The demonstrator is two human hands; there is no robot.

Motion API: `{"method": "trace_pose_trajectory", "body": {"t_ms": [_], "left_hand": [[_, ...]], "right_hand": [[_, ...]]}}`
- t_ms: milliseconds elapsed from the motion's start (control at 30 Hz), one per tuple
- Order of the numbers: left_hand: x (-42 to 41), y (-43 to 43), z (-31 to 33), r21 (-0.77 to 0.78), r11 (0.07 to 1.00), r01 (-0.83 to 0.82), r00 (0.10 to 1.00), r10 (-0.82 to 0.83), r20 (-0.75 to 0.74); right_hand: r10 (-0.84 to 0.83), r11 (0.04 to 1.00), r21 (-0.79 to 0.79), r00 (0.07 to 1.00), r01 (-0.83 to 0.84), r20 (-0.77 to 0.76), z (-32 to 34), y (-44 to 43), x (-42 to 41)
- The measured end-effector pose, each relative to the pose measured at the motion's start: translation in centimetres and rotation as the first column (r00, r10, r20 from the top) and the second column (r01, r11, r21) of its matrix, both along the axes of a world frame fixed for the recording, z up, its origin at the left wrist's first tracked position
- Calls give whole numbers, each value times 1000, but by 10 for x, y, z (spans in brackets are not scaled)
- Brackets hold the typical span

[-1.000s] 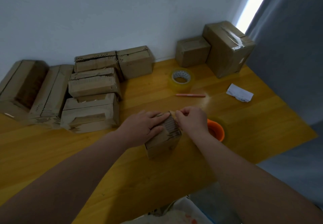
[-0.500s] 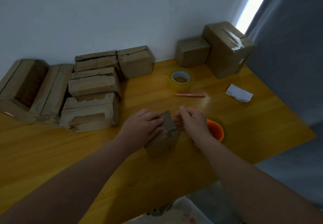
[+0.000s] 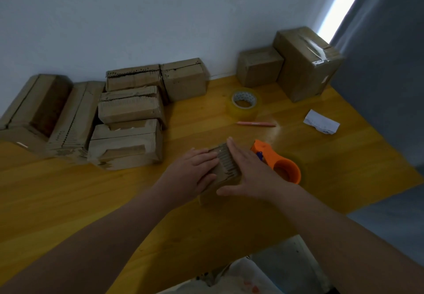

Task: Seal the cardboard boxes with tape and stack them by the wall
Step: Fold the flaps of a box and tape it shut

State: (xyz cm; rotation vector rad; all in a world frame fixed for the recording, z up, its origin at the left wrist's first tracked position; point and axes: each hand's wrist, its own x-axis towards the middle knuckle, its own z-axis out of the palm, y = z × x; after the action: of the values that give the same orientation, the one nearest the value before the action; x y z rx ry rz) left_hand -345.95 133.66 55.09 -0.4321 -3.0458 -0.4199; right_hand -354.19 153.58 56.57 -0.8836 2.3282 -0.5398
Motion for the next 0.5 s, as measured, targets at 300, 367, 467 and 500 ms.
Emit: {"method": "trace_pose_trajectory", "body": {"t_ms": [300, 367, 467, 500], "left_hand": [[0, 1, 0, 33, 999, -4, 1000, 4, 13], [0, 1, 0, 37, 999, 1, 1000, -1, 14], [0, 2, 1, 69, 998, -5, 1000, 3, 26], [0, 3, 2, 81, 997, -7, 1000, 5, 27]], "right_hand": [[209, 965, 231, 895, -124, -394, -2, -7, 5], [247, 952, 273, 876, -140, -414, 0, -9, 5], [270, 944, 294, 858, -148, -436, 2, -9, 6], [272, 945, 293, 856, -149, -440, 2, -9, 5]]}}
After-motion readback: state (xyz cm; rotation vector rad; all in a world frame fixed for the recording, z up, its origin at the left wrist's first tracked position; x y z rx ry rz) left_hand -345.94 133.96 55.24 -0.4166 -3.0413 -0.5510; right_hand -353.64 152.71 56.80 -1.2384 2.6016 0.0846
